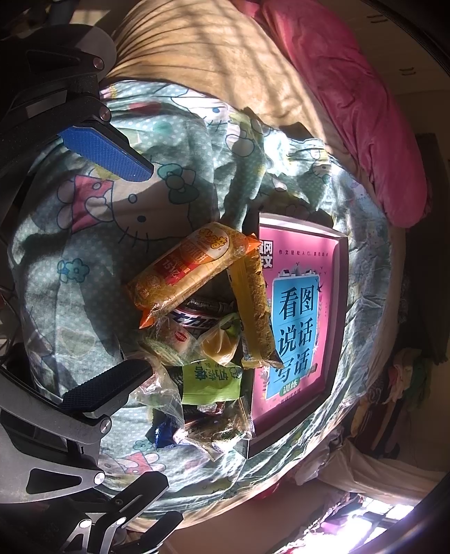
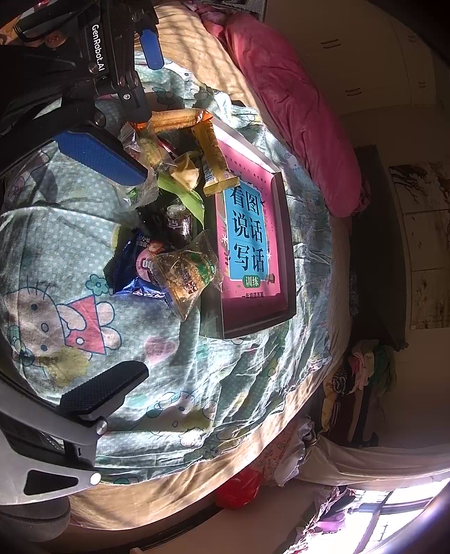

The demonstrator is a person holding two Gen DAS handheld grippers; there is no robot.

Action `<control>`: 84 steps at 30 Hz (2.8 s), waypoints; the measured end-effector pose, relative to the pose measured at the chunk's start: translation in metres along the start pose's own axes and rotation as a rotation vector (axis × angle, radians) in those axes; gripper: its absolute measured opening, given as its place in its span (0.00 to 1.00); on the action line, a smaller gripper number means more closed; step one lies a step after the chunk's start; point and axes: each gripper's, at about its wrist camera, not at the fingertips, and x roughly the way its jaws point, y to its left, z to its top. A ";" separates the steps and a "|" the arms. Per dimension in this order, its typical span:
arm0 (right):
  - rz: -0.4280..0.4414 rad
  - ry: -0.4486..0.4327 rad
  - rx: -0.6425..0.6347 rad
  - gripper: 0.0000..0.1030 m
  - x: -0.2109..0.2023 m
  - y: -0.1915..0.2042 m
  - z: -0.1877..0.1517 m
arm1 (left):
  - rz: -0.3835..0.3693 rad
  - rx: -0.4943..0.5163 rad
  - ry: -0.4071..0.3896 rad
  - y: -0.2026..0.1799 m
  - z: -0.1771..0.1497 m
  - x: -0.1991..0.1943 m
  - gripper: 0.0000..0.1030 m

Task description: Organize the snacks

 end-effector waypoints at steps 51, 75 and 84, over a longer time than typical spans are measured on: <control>0.007 0.032 -0.032 0.99 0.050 -0.021 0.017 | -0.236 -0.282 0.156 0.045 0.022 0.058 0.80; 0.100 0.086 -0.189 0.59 0.095 -0.006 0.030 | -0.294 -0.331 0.144 0.046 0.037 0.081 0.45; 0.192 0.044 -0.140 0.53 0.084 -0.015 0.035 | -0.320 -0.330 0.116 0.051 0.034 0.069 0.38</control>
